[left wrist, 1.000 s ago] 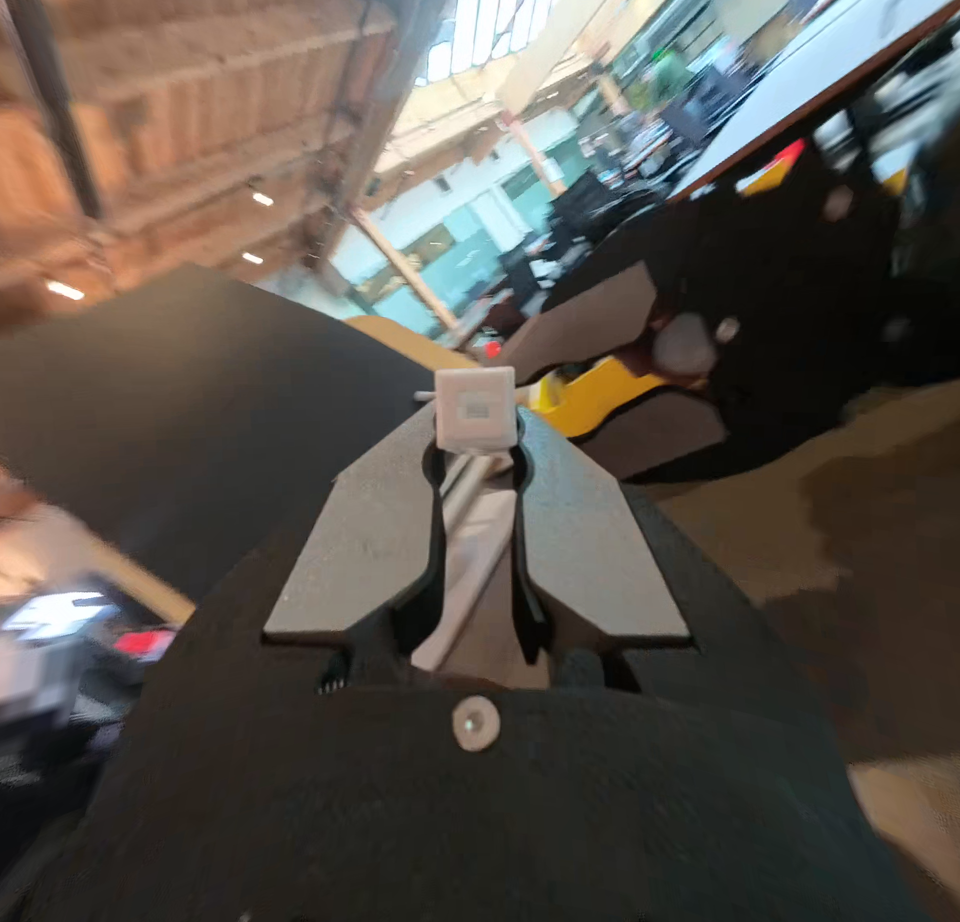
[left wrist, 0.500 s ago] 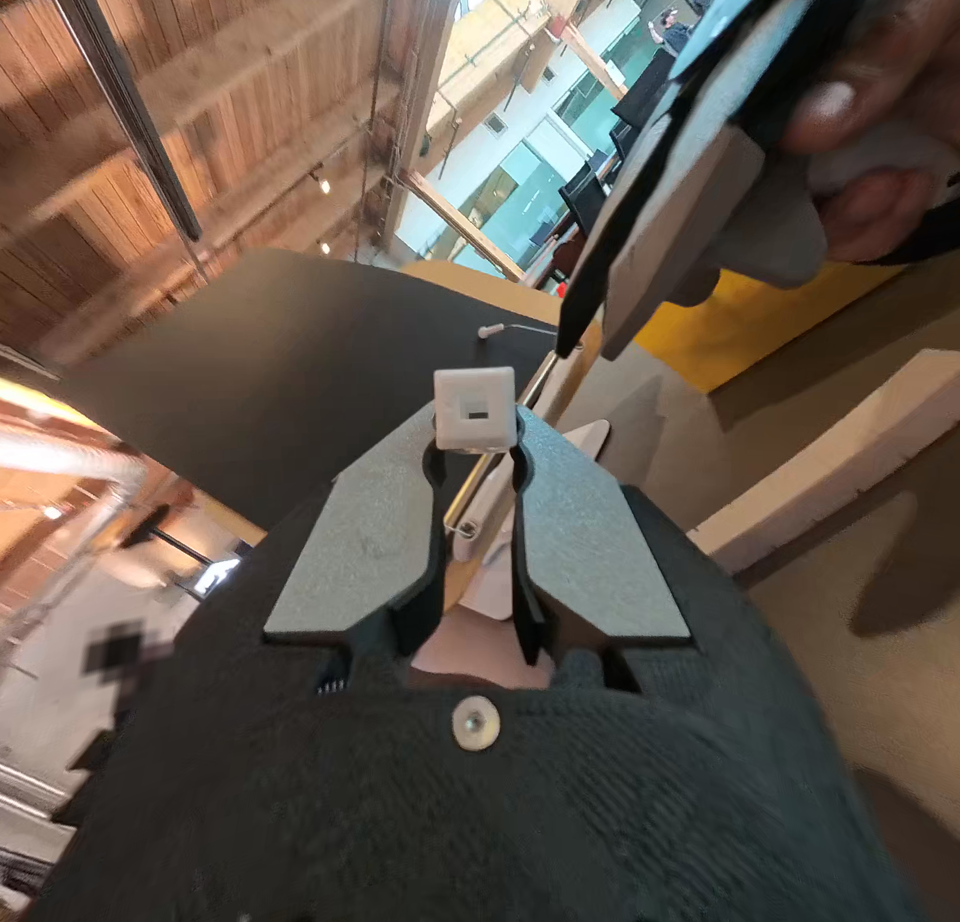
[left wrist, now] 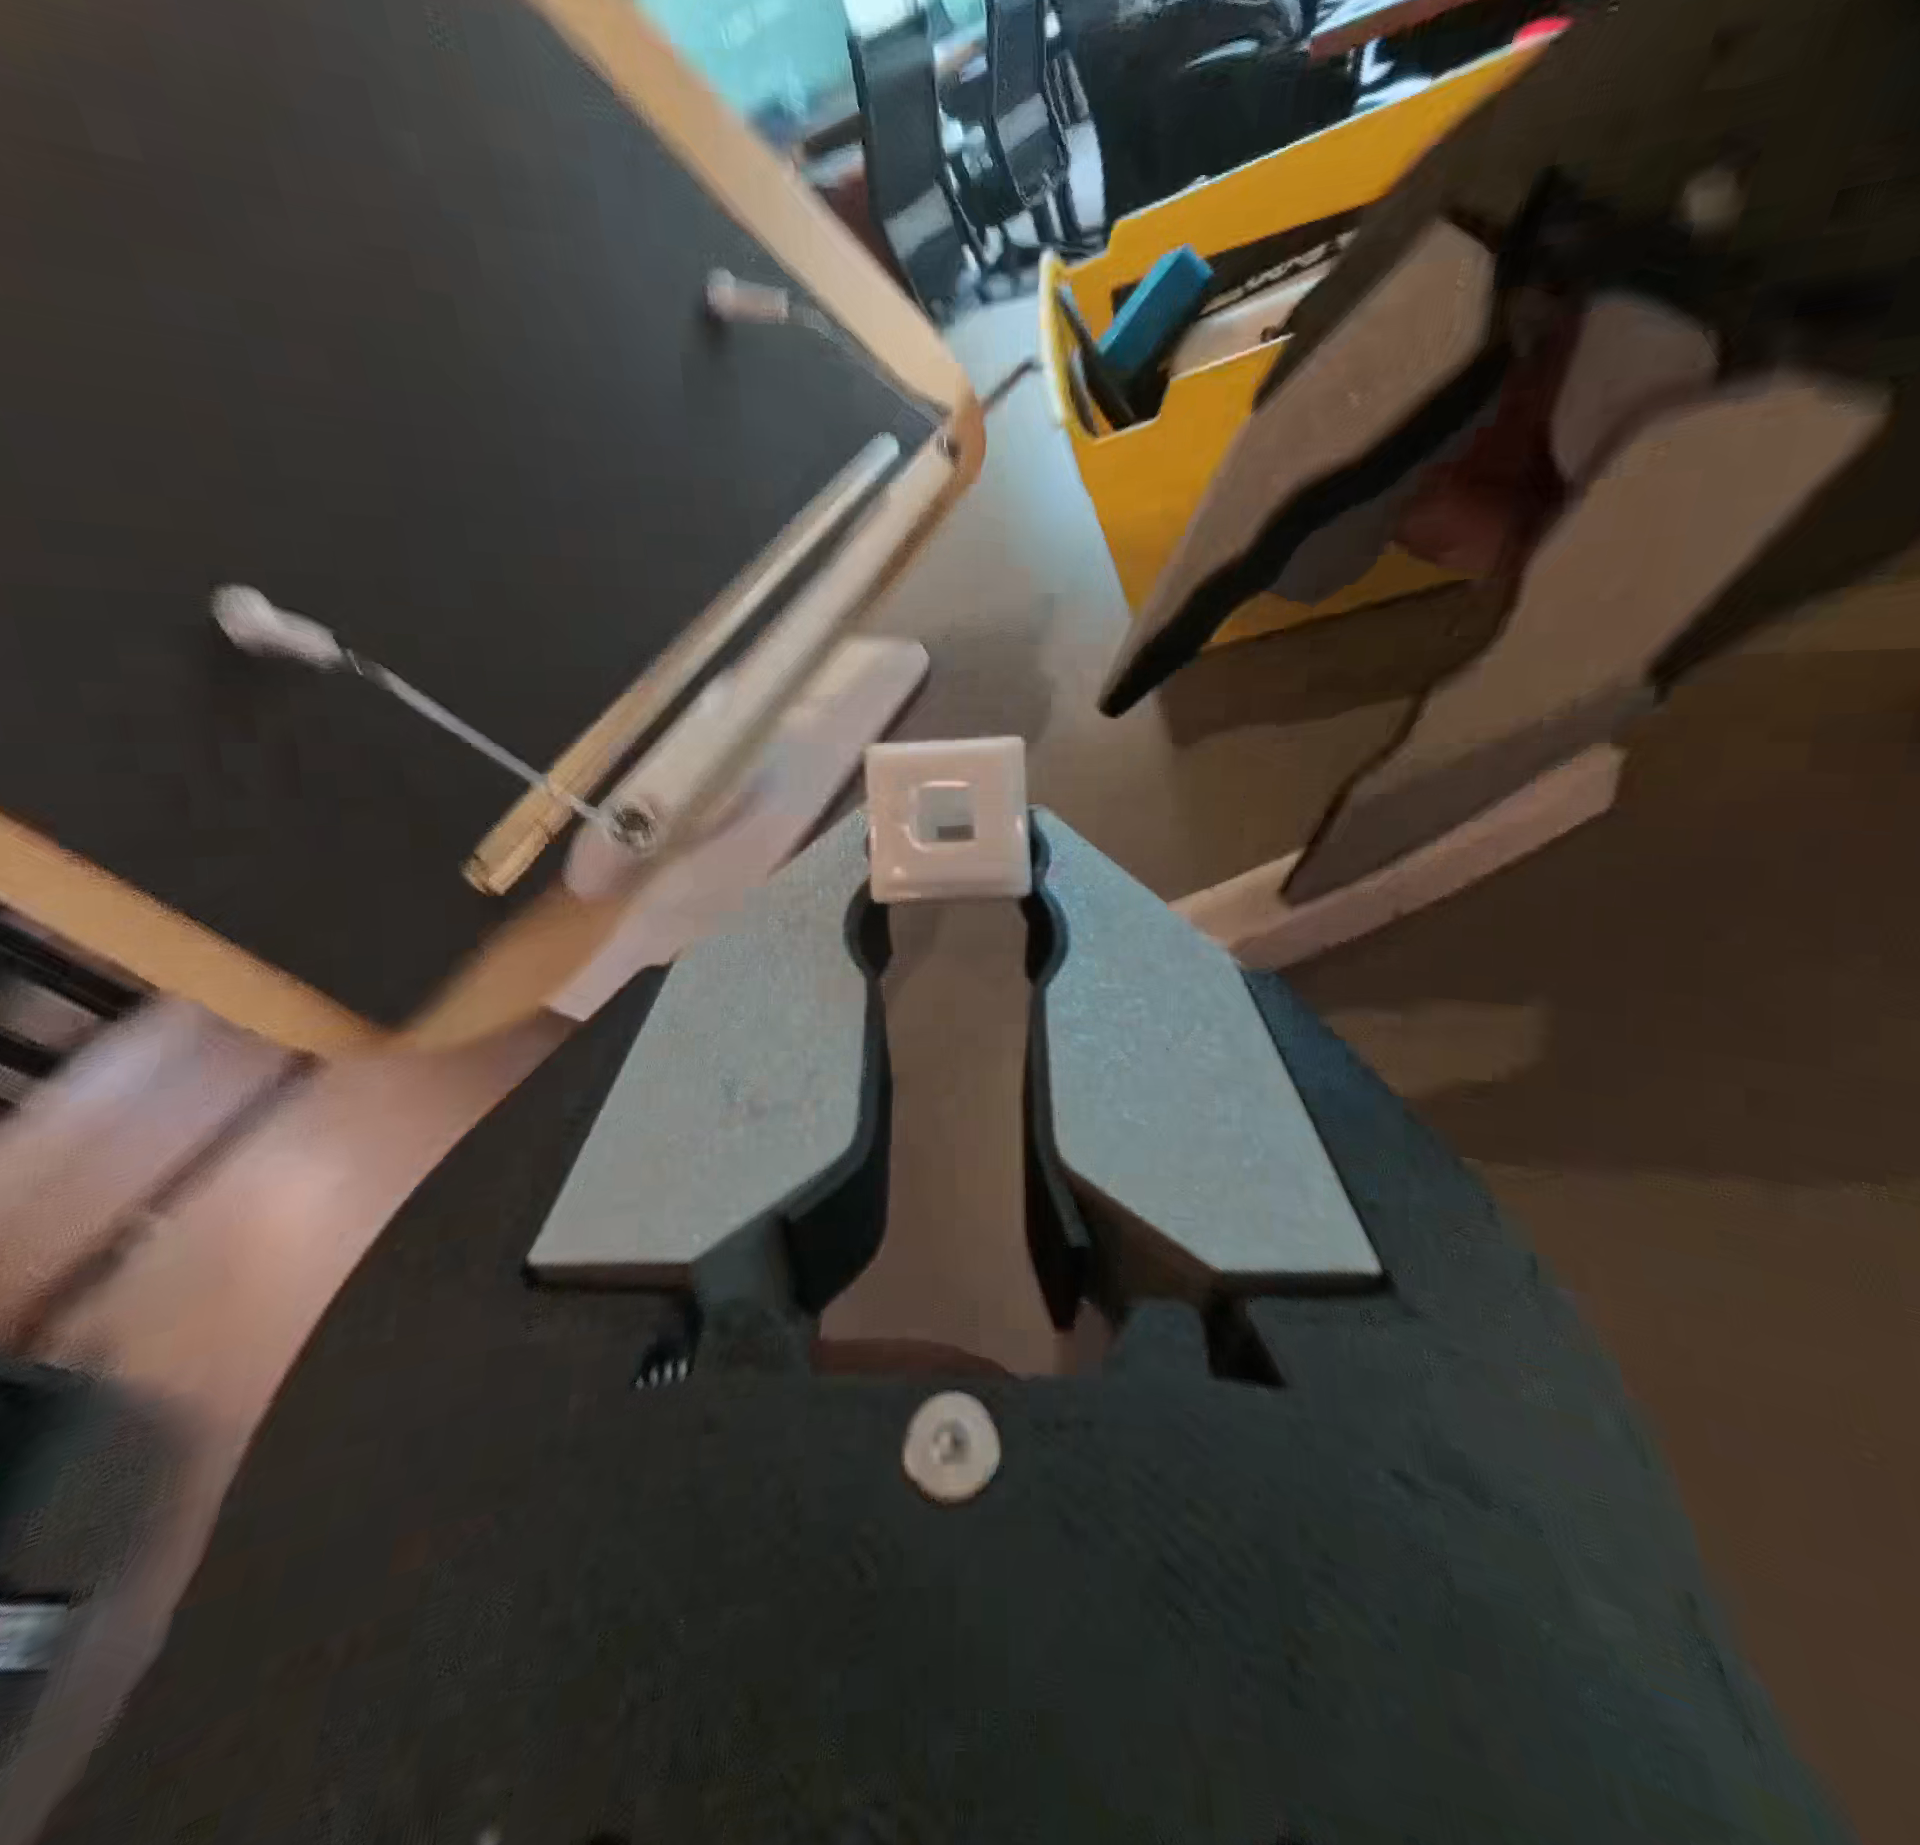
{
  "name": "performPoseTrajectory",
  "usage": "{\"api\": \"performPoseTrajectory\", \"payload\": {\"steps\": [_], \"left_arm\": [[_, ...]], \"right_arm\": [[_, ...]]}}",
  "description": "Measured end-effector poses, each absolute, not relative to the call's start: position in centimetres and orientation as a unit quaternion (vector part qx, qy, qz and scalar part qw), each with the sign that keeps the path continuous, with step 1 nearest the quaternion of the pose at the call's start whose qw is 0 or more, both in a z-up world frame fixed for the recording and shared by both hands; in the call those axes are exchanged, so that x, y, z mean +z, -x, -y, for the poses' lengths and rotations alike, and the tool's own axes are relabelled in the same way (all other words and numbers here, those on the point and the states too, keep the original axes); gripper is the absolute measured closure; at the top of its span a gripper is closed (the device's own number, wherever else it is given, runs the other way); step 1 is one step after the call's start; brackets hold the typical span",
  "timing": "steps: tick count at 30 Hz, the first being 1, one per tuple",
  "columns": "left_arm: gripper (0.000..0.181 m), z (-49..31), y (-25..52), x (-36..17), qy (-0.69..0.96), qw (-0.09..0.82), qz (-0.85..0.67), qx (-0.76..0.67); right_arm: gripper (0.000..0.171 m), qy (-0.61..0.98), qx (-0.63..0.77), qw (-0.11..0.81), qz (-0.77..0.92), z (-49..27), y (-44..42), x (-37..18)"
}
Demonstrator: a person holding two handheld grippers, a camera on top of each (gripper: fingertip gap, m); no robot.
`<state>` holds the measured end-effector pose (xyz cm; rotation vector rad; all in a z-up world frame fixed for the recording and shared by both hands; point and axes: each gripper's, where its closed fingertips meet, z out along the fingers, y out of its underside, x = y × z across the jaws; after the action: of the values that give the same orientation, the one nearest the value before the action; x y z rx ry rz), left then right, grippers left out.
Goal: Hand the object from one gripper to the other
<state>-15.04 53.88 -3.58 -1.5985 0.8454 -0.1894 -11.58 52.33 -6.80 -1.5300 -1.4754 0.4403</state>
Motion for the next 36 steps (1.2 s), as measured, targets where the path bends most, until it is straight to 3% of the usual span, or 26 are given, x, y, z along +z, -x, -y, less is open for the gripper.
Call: {"api": "performPoseTrajectory", "payload": {"steps": [3, 8, 12, 18, 36], "left_arm": [[0.161, -53.7, 15.5, -4.9, 0.732, 0.564, -0.334, -0.187], [0.161, -51.7, 14.6, -3.9, 0.71, 0.504, -0.287, -0.4], [0.161, -51.5, 15.3, -2.0, 0.678, 0.486, -0.221, -0.505], [0.161, -51.7, 16.2, -1.3, 0.662, 0.474, -0.178, -0.553], [0.162, -50.0, 15.4, -1.6, 0.686, 0.462, -0.256, -0.5]], "right_arm": [[0.113, 0.644, 0.104, 0.422, 0.629, -53.0, 11.3, -10.3], [0.151, 0.647, 0.092, 0.407, 0.638, -53.3, 12.3, -12.5], [0.151, 0.637, 0.144, 0.402, 0.642, -52.7, 12.4, -11.2], [0.153, 0.605, 0.38, 0.426, 0.555, -50.8, 12.4, -3.9], [0.154, 0.589, 0.437, 0.379, 0.564, -49.1, 13.3, -4.8]]}}
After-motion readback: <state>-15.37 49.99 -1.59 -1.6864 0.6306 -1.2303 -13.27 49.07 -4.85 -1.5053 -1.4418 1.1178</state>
